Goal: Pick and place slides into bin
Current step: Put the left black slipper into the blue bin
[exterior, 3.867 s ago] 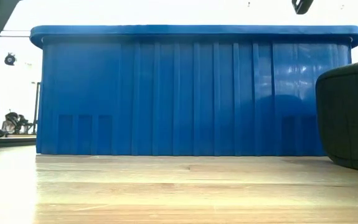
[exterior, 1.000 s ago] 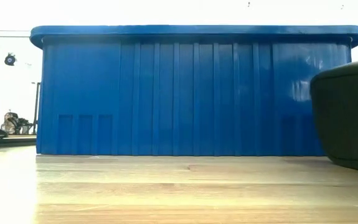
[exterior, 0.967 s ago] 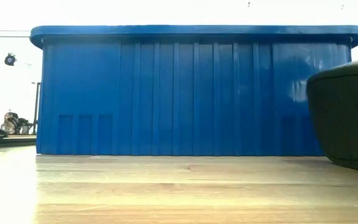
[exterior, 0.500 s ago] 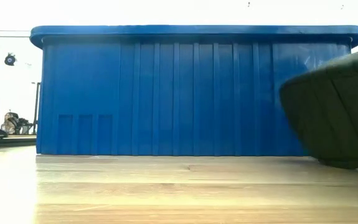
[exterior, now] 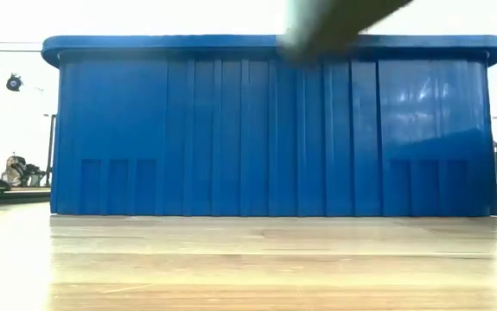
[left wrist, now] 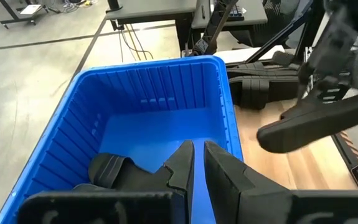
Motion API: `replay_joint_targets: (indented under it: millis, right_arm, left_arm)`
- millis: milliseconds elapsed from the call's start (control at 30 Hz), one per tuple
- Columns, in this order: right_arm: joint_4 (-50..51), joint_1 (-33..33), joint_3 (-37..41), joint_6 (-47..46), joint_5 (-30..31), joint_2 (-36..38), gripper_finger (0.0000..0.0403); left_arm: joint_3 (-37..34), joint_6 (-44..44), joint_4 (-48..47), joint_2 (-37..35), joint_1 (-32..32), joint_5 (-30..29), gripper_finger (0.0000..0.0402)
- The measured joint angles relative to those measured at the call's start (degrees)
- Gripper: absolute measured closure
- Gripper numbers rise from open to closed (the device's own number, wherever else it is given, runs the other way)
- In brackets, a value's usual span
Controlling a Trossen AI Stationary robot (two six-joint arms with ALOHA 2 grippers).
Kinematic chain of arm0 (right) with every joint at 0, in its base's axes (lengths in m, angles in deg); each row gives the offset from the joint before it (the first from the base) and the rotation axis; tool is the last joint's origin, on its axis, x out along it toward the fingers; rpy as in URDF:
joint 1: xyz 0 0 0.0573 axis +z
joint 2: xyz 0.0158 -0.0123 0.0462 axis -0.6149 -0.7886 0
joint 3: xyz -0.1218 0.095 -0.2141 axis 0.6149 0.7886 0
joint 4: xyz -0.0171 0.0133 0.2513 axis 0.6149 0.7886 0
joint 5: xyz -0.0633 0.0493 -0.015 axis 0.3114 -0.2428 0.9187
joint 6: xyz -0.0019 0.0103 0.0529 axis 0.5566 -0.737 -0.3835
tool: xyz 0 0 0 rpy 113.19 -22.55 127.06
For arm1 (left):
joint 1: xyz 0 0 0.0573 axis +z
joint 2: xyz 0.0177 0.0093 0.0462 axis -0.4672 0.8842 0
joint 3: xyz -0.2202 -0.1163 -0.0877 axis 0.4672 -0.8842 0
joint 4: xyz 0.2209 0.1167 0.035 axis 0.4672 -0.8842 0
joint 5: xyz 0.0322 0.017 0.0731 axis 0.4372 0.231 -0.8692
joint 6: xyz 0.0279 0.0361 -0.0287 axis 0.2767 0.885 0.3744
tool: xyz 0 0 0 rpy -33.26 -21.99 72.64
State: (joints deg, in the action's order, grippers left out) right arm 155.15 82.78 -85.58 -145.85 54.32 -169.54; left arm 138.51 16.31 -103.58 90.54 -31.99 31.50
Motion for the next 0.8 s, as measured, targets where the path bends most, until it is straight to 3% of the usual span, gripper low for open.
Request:
replay_joint_targets:
  millis: [167, 333, 467, 667, 800]
  right_arm:
    - [1.54, -2.96, -11.48, 8.61, 7.37, 0.61, 0.039]
    - [1.69, -6.27, -21.45, 20.2, 10.51, 0.68, 0.0391]
    - [-0.52, -7.89, -21.45, 31.41, 11.11, 2.85, 0.0391]
    - [0.53, -8.92, -21.34, 48.16, 9.69, 4.9, 0.0391]
    - [-3.54, -9.57, -21.3, 54.38, 9.65, 6.92, 0.0391]
  left_arm:
    - [0.02, -0.02, 0.15, -0.02, -0.02, -0.01, 0.0381]
    - [0.02, -0.03, 0.02, -0.29, -0.01, 0.02, 0.0381]
    - [0.0, -0.13, -0.22, -0.97, 0.0, 0.85, 0.0381]
    - [-0.08, -0.13, 1.21, -1.46, -0.07, 16.14, 0.0375]
    - [-0.85, -0.1, 3.87, 0.48, -0.02, 24.51, 0.0337]
